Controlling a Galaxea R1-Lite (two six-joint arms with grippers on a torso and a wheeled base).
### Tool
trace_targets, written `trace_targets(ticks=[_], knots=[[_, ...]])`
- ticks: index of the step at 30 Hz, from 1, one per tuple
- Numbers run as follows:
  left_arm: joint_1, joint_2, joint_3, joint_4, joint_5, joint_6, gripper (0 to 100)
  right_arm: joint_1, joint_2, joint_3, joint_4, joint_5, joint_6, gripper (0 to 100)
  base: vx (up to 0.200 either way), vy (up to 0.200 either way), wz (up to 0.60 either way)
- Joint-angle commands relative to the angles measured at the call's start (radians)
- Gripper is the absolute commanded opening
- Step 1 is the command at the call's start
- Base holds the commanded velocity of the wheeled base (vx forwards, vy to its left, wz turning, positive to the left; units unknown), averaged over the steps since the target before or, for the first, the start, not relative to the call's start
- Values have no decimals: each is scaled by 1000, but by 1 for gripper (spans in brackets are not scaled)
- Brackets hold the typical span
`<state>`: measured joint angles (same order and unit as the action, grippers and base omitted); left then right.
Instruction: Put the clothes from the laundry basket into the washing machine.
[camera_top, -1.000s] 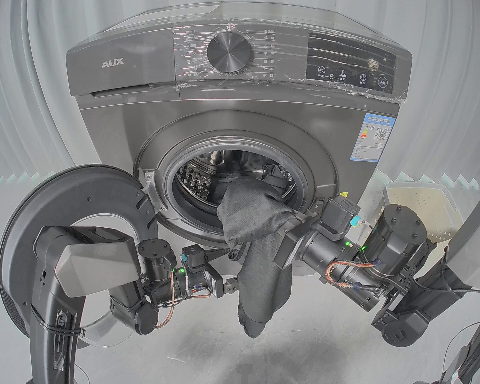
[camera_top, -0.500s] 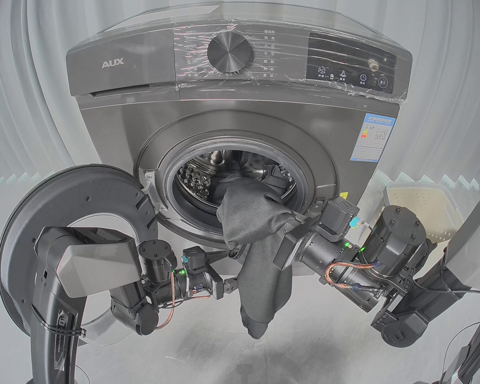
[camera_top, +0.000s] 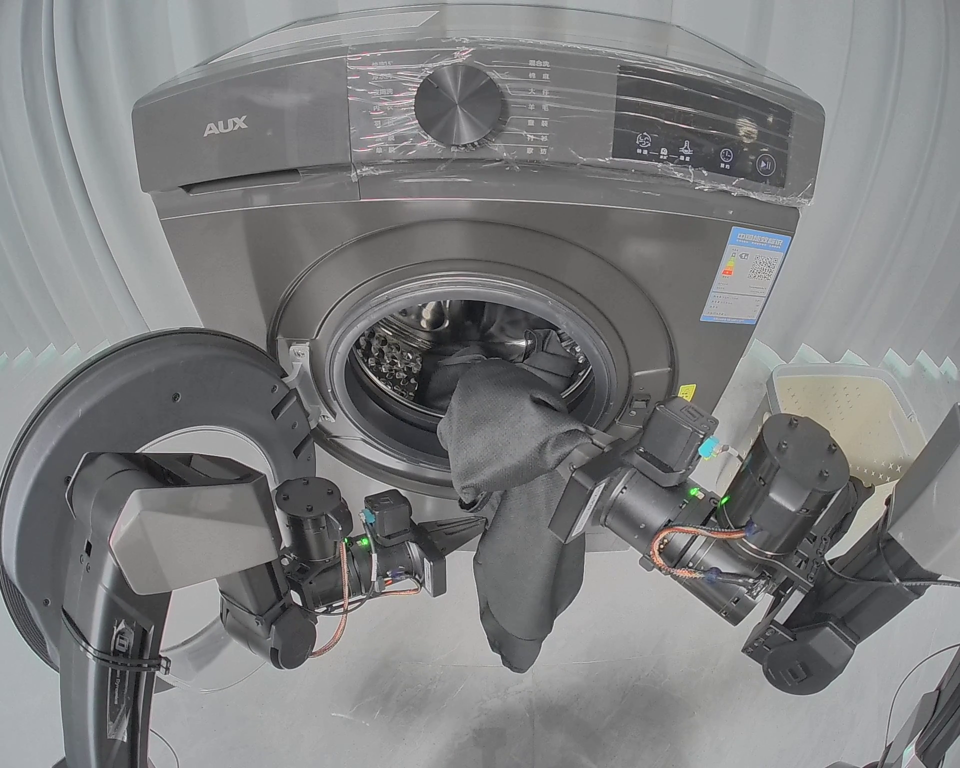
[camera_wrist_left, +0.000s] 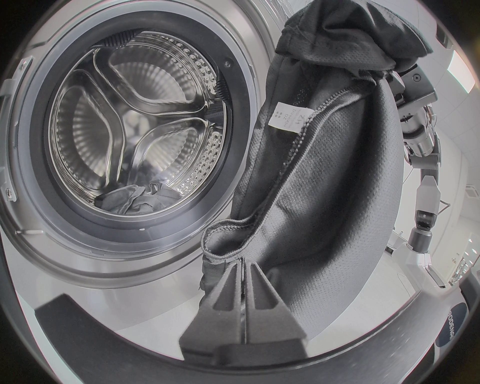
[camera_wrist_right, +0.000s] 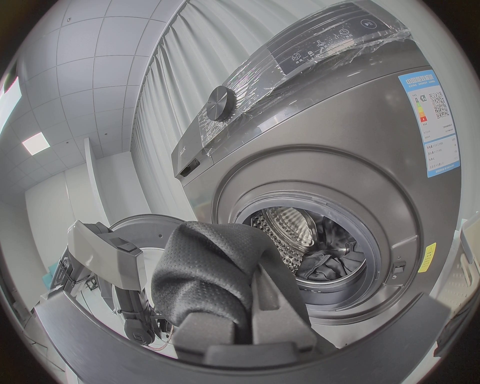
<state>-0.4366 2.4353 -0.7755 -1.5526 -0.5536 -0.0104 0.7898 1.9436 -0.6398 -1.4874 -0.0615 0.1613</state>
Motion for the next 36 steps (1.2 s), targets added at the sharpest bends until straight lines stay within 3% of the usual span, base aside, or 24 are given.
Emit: trace_targets(ticks=[1,8,12,13,29,36], knots=[[1,-21,13,-8,0,0,0,-6,-5,8,-1,0,0,0,0,0,0],[1,-24,30,-6,0,21,0,-6,-11,14,-2,0,0,0,0,0,0],[-1,-5,35,-4,8,61,0,-6,-23,15,-2,0,0,0,0,0,0],[-1,-1,41,-4,8,63,100,-6,-23,15,-2,0,0,0,0,0,0],[1,31,-68,-3,9,44,100,11,-34,52,-4,2,0,0,0,0,0],[-11,51,-94,-4,-28,40,100,12,-31,58,-14,2,-2,0,0,0,0]])
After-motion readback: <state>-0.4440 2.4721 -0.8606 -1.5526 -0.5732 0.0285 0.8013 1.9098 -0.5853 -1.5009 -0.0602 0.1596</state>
